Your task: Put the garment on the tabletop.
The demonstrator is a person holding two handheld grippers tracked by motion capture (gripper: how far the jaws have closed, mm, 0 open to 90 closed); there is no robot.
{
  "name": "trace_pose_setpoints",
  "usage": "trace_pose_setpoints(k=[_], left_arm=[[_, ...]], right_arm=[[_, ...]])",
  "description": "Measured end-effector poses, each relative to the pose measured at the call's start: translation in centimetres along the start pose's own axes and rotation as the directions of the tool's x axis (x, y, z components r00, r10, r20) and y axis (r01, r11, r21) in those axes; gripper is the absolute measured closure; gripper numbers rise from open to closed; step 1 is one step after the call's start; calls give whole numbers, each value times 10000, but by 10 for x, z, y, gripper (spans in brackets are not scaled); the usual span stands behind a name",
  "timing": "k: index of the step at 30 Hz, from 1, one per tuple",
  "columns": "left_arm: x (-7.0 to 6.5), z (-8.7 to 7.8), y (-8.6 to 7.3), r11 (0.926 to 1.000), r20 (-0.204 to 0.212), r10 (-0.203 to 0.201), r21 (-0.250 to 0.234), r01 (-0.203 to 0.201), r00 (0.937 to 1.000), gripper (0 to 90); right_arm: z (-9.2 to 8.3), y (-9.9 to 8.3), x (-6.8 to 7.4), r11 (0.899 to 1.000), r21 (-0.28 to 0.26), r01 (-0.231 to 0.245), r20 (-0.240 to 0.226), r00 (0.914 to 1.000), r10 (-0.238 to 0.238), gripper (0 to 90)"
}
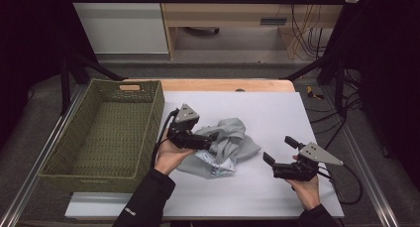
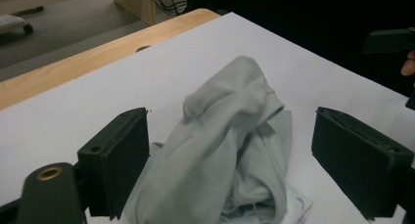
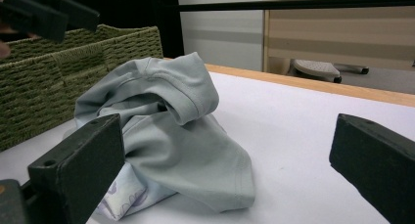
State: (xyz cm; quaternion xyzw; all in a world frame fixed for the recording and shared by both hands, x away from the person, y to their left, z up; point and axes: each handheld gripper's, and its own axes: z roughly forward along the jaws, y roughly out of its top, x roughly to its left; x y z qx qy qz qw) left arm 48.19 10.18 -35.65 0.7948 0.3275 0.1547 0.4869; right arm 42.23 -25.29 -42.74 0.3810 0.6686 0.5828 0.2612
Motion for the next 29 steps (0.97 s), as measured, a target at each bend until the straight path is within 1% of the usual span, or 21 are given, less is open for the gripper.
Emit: trace_pose_setpoints(k=[2, 4, 6, 7, 8, 9, 11, 12, 13, 14, 15, 16, 17, 19, 21, 22, 24, 26, 27, 28, 29], left_arm=[[2, -6, -13, 9990, 32, -40, -442, 42, 10000, 126], [2, -11, -21, 9966, 14, -72, -826, 73, 10000, 123], [3, -18, -31, 9923, 68, -115, -1231, 123, 9999, 122], [2, -19, -34, 9899, 0, -137, -1410, 136, 9999, 117], [2, -22, -38, 9885, -108, -121, -1511, 103, 9999, 116], [2, -24, -42, 9877, -123, -161, -1558, 140, 9998, 112], [3, -27, -50, 9839, -301, -250, -1777, 192, 9992, 107], [4, -29, -54, 9809, -295, -296, -1929, 234, 9991, 107], [5, -31, -57, 9792, -287, -355, -2007, 290, 9990, 103], [6, -32, -60, 9751, -307, -427, -2189, 350, 9986, 94], [7, -34, -64, 9716, -250, -485, -2330, 414, 9985, 91], [8, -35, -67, 9696, -235, -524, -2407, 452, 9984, 88], [8, -37, -70, 9691, -294, -533, -2425, 446, 9981, 78], [9, -39, -76, 9669, -369, -573, -2508, 463, 9977, 69], [10, -41, -81, 9662, -601, -560, -2550, 390, 9966, 62], [11, -42, -84, 9651, -637, -612, -2584, 428, 9961, 60], [12, -45, -86, 9625, -647, -698, -2666, 501, 9955, 54], [13, -46, -87, 9638, -729, -654, -2629, 441, 9952, 50], [13, -48, -88, 9631, -770, -648, -2659, 421, 9949, 46], [13, -49, -89, 9612, -725, -697, -2718, 475, 9949, 46], [13, -50, -89, 9611, -724, -669, -2724, 448, 9951, 46]], right_arm=[[0, 0, 0, 10000, -48, 69, -33, 10000, -70, 3], [0, -1, 0, 9999, -27, 100, -15, 9999, -100, 4], [0, -1, -1, 9999, -15, 114, -62, 9999, -114, 4], [0, -1, -1, 9999, -34, 120, -53, 9999, -121, 3], [0, -1, -1, 10000, -23, 94, -28, 10000, -94, 4], [0, -1, -1, 10000, -21, 97, -29, 9999, -97, 3], [-1, -1, -2, 9999, -34, 124, -54, 9999, -124, 4], [-1, -1, -1, 10000, 6, -6, 1, 10000, 6, 4], [-1, -1, -1, 10000, -26, 58, -49, 10000, -59, 4], [-1, -1, -1, 10000, 8, -10, 2, 10000, 10, 4], [-1, -2, -2, 10000, 17, 32, -35, 10000, -32, 4], [-1, -2, -1, 10000, 31, -16, -12, 10000, 16, 4], [-1, -2, -1, 10000, -1, -37, -41, 10000, 37, 3], [-1, -2, -2, 10000, -4, 32, -58, 10000, -32, 3], [-2, -3, -2, 10000, -27, 37, -83, 10000, -37, 3], [-2, -3, -3, 10000, -5, 59, -76, 10000, -59, 3], [-2, -3, -4, 10000, -30, 68, -81, 9999, -68, 3], [-2, -3, -4, 10000, -29, 43, -69, 10000, -43, 3], [-3, -4, -4, 9999, -22, 129, -81, 9999, -129, 2], [-3, -4, -4, 9999, -39, 158, -102, 9998, -158, 2], [-3, -4, -4, 9999, -39, 158, -102, 9998, -158, 2]])
